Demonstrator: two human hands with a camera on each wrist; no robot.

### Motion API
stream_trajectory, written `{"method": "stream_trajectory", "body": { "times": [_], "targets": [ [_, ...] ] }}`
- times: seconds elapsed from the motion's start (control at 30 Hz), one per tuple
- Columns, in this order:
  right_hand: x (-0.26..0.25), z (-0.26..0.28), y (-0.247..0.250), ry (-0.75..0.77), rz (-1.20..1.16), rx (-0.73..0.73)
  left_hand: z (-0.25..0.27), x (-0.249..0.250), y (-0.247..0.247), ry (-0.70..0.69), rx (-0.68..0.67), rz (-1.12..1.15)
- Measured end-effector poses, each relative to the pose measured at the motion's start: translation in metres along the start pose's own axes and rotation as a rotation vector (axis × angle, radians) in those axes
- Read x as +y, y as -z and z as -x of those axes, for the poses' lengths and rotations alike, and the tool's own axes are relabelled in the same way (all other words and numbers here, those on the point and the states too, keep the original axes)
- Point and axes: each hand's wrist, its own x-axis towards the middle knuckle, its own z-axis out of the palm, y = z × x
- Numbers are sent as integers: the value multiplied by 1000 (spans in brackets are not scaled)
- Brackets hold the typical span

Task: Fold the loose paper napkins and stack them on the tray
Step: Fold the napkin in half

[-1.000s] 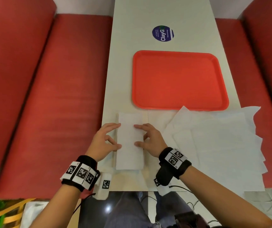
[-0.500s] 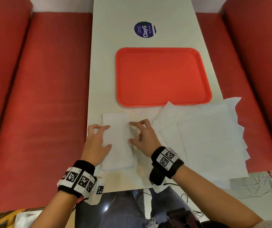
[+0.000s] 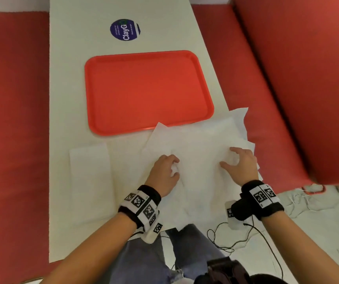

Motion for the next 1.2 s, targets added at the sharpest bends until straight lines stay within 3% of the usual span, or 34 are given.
{"method": "stream_trajectory", "body": {
  "times": [0.23,0.37,0.47,0.53,0.6,0.7,0.77,0.87,1.0,1.13,1.2],
  "targets": [
    [24,-8,2,-7,-104,-34,-15,18,-25,62,183,123],
    [26,-15,7,1,-91,-20,-20,21,-25,22,311,236],
    [24,-15,17,41,11,4,-14,29,-20,-69,306,309],
    [18,-13,26,158,1,32,-6,35,-12,-163,278,338],
    [6,-10,36,367,-12,28,3,41,0,-277,233,312],
    [-28,1,49,653,97,-79,15,53,20,-420,159,226],
    [-53,6,54,762,120,-142,20,58,34,-454,129,246],
    [-81,9,52,805,-39,-257,27,55,55,-477,132,336],
    [-102,15,40,635,-372,-414,36,31,84,-321,165,698],
    [-112,24,26,463,-651,-307,44,-3,99,-10,169,821],
    [-116,27,16,376,-742,-246,48,-18,99,68,78,824]
  ]
}}
